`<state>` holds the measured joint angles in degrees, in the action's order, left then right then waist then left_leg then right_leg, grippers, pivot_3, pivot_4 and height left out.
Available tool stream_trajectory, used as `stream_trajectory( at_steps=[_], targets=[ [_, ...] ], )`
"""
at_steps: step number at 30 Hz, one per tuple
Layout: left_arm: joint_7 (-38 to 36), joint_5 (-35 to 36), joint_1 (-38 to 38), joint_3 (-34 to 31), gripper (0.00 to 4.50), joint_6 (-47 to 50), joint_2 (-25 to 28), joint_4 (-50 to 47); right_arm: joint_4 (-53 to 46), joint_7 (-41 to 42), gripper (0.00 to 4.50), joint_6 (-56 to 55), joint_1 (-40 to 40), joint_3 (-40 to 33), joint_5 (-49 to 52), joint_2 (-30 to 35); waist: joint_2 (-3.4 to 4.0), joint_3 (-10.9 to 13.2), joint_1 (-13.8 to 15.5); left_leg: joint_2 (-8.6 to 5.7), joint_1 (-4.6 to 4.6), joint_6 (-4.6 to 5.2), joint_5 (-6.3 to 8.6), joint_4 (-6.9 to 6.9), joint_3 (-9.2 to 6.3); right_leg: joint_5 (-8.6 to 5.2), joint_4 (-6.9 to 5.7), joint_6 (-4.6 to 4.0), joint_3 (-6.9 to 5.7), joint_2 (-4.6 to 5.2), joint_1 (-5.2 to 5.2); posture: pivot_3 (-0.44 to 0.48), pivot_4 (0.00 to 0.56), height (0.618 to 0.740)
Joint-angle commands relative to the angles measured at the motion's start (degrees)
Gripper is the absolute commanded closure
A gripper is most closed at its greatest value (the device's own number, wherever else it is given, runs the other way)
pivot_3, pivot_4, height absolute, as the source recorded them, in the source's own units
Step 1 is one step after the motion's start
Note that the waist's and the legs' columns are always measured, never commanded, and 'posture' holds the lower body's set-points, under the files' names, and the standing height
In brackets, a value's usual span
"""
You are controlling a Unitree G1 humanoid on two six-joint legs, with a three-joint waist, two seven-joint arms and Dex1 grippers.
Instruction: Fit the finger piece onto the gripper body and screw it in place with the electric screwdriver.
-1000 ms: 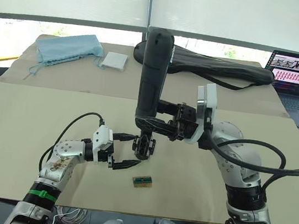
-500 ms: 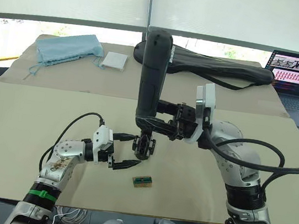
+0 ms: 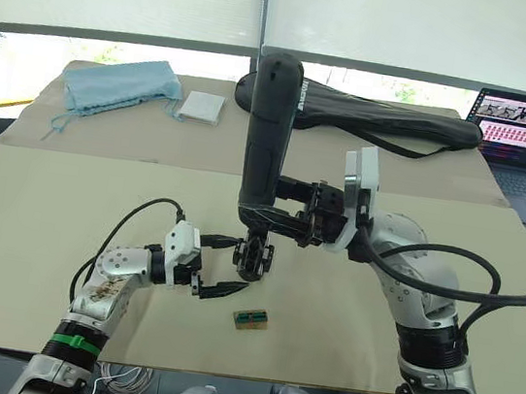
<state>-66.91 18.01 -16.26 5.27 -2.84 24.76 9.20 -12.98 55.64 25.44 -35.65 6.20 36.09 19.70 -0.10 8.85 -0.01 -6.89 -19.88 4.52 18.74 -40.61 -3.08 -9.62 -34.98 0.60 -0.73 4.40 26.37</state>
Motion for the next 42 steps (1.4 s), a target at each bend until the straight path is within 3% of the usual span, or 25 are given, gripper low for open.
stream_trajectory(
  at_steps=[1, 42],
  targets=[
    [1.18, -1.18, -1.02, 0.76, 0.00, -0.85, -0.43, 0.34, -2.46, -0.10, 2.60, -0.93, -0.90, -0.77, 0.82, -0.46, 0.00, 0.00, 0.00, 0.00, 0.00, 0.00, 0.00, 0.00, 0.00, 0.00, 0.00, 0.00, 0.00, 0.00, 0.00, 0.000, 0.150, 0.740],
    [2.93, -3.86, -4.77, 2.88, 0.00, -2.35, -2.16, 6.66, -2.42, 0.32, 2.60, -0.52, -0.31, -0.23, -0.55, -0.03, 0.00, 0.00, -0.01, 0.00, 0.00, 0.00, 0.00, -0.01, 0.00, 0.00, -0.02, 0.00, -0.01, 0.00, 0.00, 0.000, 0.150, 0.740]
  ],
)
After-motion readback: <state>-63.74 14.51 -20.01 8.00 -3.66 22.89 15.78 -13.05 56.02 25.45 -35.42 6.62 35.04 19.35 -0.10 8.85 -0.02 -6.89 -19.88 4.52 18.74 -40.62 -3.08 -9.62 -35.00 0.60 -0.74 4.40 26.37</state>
